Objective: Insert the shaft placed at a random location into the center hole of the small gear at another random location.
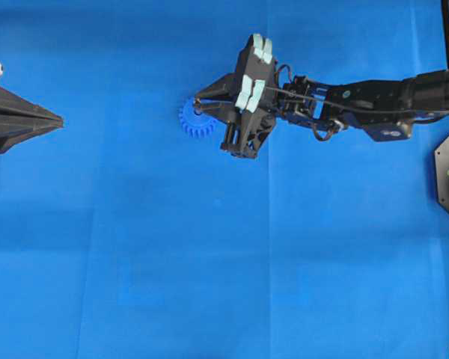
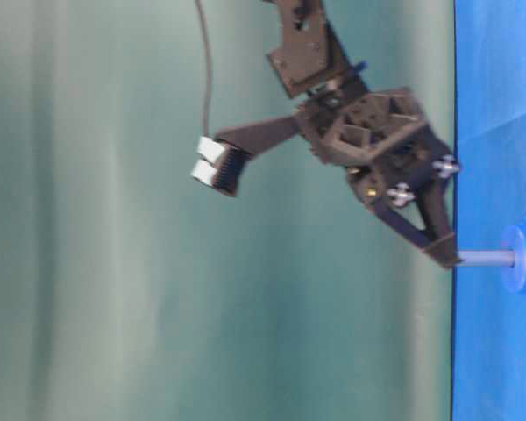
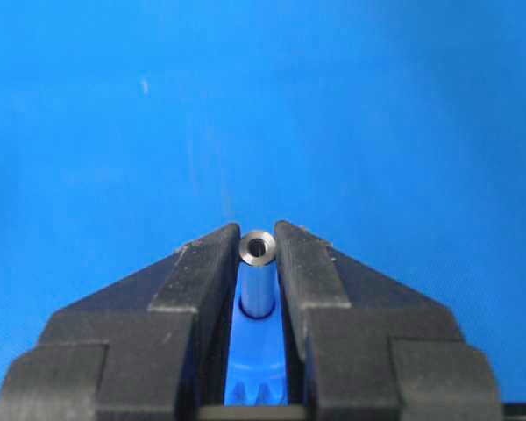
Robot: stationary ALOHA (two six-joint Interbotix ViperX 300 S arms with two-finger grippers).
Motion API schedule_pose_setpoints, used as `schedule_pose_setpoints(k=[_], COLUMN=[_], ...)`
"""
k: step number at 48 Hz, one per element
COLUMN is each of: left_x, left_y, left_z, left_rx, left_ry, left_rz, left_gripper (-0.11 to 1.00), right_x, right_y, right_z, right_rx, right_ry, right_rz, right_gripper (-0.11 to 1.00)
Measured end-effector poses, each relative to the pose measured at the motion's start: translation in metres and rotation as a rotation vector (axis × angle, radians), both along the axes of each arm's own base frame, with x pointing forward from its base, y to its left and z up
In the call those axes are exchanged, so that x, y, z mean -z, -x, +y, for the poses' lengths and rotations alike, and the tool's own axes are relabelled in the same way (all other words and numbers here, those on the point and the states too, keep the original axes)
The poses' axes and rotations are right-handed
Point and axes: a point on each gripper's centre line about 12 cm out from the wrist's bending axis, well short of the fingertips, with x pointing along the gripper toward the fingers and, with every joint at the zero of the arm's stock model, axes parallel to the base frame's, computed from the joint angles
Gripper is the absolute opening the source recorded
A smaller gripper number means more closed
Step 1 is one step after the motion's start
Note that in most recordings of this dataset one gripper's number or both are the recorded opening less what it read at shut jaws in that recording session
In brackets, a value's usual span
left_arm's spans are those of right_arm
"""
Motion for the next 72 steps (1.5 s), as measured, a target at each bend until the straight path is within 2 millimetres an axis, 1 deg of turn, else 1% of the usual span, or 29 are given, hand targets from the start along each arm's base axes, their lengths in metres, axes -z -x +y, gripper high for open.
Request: schedule_pose_setpoints(k=[5, 23, 38, 56, 72], left_x=[0.000, 0.001, 0.003, 0.004, 0.003], left_y=[0.000, 0.000, 0.001, 0.001, 0.001], left_z=[0.000, 0.000, 0.000, 0.000, 0.000], left_rx=[-0.001, -0.002, -0.002, -0.002, -0.002], left_ry=[0.002, 0.000, 0.000, 0.002, 0.000], left_rz=[0.000, 0.003, 0.008, 0.009, 0.009], left_gripper=[0.00, 0.00, 0.00, 0.00, 0.00], right_x=[0.005, 0.006, 0.025, 0.036, 0.035], right_y=[-0.001, -0.001, -0.003, -0.003, -0.003], right_z=[-0.001, -0.001, -0.001, -0.001, -0.002], right_rx=[0.006, 0.007, 0.014, 0.012, 0.013], right_ry=[-0.004, -0.004, -0.005, -0.007, -0.006], right_rz=[0.004, 0.001, 0.023, 0.045, 0.042], right_gripper=[0.04, 0.04, 0.04, 0.04, 0.04])
